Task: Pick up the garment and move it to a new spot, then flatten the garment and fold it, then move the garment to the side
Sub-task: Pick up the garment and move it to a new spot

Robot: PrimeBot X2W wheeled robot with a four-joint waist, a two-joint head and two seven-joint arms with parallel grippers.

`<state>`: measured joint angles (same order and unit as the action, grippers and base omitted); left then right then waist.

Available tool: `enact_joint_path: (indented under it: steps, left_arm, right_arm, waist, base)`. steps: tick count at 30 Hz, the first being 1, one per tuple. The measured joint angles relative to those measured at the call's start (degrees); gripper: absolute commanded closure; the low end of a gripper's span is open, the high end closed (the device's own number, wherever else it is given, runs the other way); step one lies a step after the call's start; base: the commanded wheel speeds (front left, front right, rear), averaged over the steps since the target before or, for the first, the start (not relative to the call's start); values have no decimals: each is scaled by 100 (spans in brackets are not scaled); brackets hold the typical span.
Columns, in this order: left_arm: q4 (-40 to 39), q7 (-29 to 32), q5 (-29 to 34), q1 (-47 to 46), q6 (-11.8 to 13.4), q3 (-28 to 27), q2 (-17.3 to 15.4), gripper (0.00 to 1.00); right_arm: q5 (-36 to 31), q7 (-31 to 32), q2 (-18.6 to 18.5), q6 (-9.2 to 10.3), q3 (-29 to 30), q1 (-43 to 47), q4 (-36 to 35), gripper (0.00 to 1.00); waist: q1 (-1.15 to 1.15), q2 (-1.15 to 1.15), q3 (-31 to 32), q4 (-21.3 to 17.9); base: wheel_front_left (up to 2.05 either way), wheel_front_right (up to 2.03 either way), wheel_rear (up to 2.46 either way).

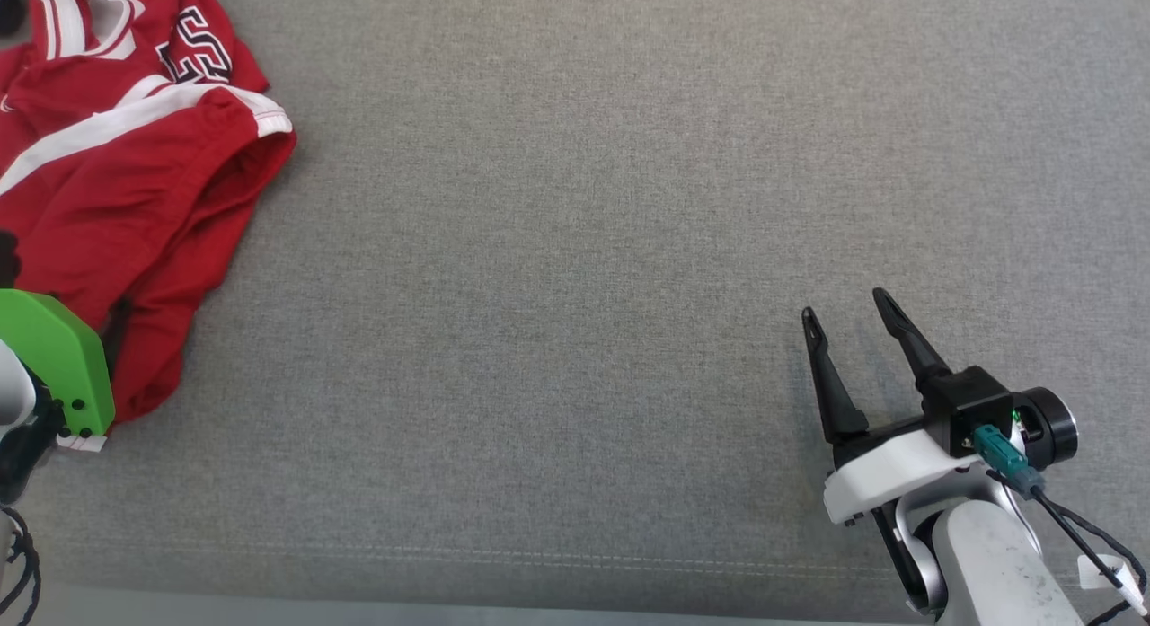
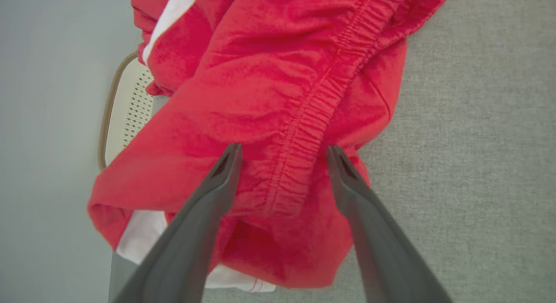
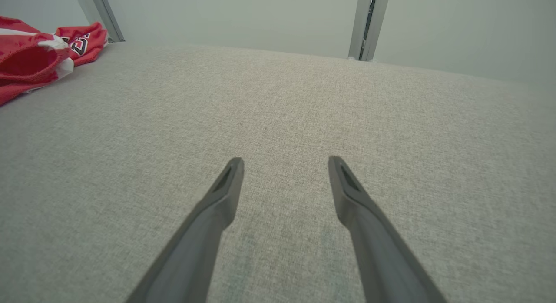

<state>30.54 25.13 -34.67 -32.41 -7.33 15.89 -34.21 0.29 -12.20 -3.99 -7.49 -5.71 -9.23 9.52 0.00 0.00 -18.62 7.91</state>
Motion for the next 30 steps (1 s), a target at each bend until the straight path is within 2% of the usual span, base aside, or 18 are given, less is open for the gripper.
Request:
enact_joint_path:
  steps: [10,14,15,16,18,19,25,30]
  left_arm:
    - [376,-203,98,-204,1,213,-127,0]
    - [658,-253,201,-316,115,240,-135,0]
    - [720,-253,208,-344,146,247,-133,9]
    - [773,-265,213,-366,158,255,-130,35]
    - [873,-327,240,-408,189,266,-123,76]
    - [907,-365,255,-426,215,271,-113,100]
    - [1079,-602,274,-475,235,279,-75,100]
    - [996,-572,-56,-584,123,193,0,100]
  right_arm:
    - [-25,49,-37,0,-47,-172,-116,0]
    - [-27,49,-71,0,-19,-218,-125,0]
    - [-33,49,-75,0,-14,-230,-127,0]
    - [-35,49,-76,0,-3,-235,-130,0]
    - [-41,49,-77,0,12,-250,-130,0]
    - [-47,49,-76,0,19,-258,-130,0]
    - [-58,3,-43,0,54,-276,-85,0]
    - [-46,-58,5,0,67,-275,31,0]
  waist:
    - [0,0,-461,-149]
    - [0,0,-587,-242]
    - [0,0,-611,-264]
    - [0,0,-633,-286]
    - [0,0,-662,-323]
    - [0,0,-670,-338]
    - [0,0,-595,-347]
    - [0,0,-421,-312]
  base:
    - [0,0,0]
    - [0,0,0]
    - [0,0,0]
    - [0,0,0]
    - [0,0,0]
    - [0,0,0]
    - [0,0,0]
    - [0,0,0]
